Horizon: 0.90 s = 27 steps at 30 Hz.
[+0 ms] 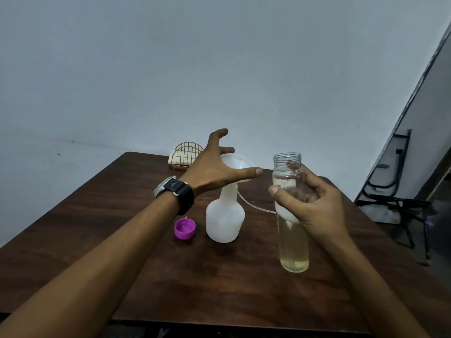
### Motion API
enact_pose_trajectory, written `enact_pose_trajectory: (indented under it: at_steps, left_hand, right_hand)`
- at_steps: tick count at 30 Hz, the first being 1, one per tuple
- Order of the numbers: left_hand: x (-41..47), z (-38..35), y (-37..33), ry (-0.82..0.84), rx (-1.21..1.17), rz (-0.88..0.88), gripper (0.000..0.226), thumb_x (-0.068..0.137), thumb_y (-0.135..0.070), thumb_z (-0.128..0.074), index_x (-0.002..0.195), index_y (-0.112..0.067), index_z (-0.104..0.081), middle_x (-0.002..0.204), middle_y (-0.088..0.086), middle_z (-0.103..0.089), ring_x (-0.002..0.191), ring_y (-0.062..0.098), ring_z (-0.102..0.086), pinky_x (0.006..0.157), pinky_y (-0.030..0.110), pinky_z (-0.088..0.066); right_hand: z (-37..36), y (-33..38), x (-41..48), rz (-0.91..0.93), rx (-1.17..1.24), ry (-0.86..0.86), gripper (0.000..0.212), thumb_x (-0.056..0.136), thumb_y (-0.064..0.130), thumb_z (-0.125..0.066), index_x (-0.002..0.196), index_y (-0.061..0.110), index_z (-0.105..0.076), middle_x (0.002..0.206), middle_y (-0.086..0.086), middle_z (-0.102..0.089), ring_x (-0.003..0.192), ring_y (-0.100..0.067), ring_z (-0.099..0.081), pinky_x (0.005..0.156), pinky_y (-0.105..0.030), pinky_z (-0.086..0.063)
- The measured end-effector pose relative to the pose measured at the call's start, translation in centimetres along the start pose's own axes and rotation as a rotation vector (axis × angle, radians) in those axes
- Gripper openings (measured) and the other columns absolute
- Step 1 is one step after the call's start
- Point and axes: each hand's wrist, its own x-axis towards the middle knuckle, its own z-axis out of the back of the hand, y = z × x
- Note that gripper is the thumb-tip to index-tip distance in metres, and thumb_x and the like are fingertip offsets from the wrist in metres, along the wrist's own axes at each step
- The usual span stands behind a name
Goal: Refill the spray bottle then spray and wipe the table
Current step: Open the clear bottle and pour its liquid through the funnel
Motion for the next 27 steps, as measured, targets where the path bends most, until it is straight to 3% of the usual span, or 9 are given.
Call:
enact_pose_trajectory:
  at_steps: [6,11,13,16,19,23,27]
  left_hand:
    - [-0.1,0.6,1.4,0.087,0.045,-0.031,0.136,0.040,-0.068,-0.094,0.152,-0.045,-0.021,0.139,-0.011,-0.052,0.126,0.009,-0.055,0.105,0.030,-0.048]
    - [-0.3,1.2,2.4,0.053,-0.070,-0.069,0.129,0.045,-0.057,-0.097,0.152,-0.043,-0.026,0.131,-0.013,-0.060,0.116,0.006,-0.065,0.090,0.023,-0.057]
    - [-0.3,1.1,2.5,0.022,-0.075,-0.089,0.126,0.046,-0.057,-0.097,0.151,-0.043,-0.029,0.128,-0.014,-0.064,0.115,0.006,-0.067,0.087,0.019,-0.058]
    - [-0.3,0.8,2.5,-0.023,-0.067,-0.123,0.123,0.046,-0.059,-0.097,0.148,-0.049,-0.029,0.122,-0.013,-0.068,0.111,0.007,-0.069,0.090,0.027,-0.061]
    - [-0.5,0.4,2.6,-0.073,-0.069,-0.163,0.119,0.050,-0.059,-0.096,0.147,-0.056,-0.026,0.117,-0.011,-0.066,0.108,0.007,-0.070,0.088,0.032,-0.062]
    - [-0.8,-0.5,2.9,-0.146,-0.113,-0.190,0.116,0.053,-0.059,-0.093,0.148,-0.055,-0.026,0.108,-0.009,-0.060,0.104,0.002,-0.069,0.086,0.026,-0.059]
    - [-0.8,-0.9,2.9,-0.157,-0.152,-0.166,0.114,0.053,-0.058,-0.093,0.146,-0.056,-0.027,0.110,-0.006,-0.060,0.099,0.010,-0.072,0.086,0.029,-0.060]
  right_hand:
    - [0.5,-0.5,0.9,-0.002,-0.074,0.016,0.035,0.078,0.008,-0.090,0.107,0.025,-0.081,0.096,0.006,-0.082,0.081,-0.007,-0.078,0.071,-0.015,-0.057]
    - [0.6,-0.1,1.9,-0.006,-0.175,0.067,0.033,0.077,0.011,-0.091,0.100,0.033,-0.082,0.094,0.009,-0.082,0.078,-0.004,-0.077,0.069,-0.012,-0.055]
    - [0.5,0.2,2.4,-0.008,-0.219,0.074,0.034,0.075,0.015,-0.093,0.098,0.038,-0.082,0.096,0.006,-0.082,0.079,-0.008,-0.078,0.069,-0.015,-0.056]
    - [0.5,0.7,3.3,0.001,-0.286,0.093,0.035,0.072,0.022,-0.095,0.098,0.040,-0.081,0.100,-0.001,-0.080,0.085,-0.019,-0.079,0.073,-0.028,-0.064]
    - [0.7,1.4,4.2,-0.021,-0.310,0.124,0.049,0.063,0.039,-0.096,0.107,0.044,-0.074,0.099,0.008,-0.079,0.083,-0.016,-0.080,0.077,-0.034,-0.066]
    - [1.1,1.7,5.5,-0.073,-0.407,0.118,0.071,0.052,0.048,-0.097,0.113,0.035,-0.065,0.108,0.010,-0.076,0.084,-0.011,-0.080,0.081,-0.036,-0.062]
    - [1.4,1.7,5.9,-0.067,-0.511,0.186,0.053,0.063,0.035,-0.099,0.106,0.032,-0.069,0.105,0.020,-0.075,0.082,-0.006,-0.079,0.075,-0.028,-0.058]
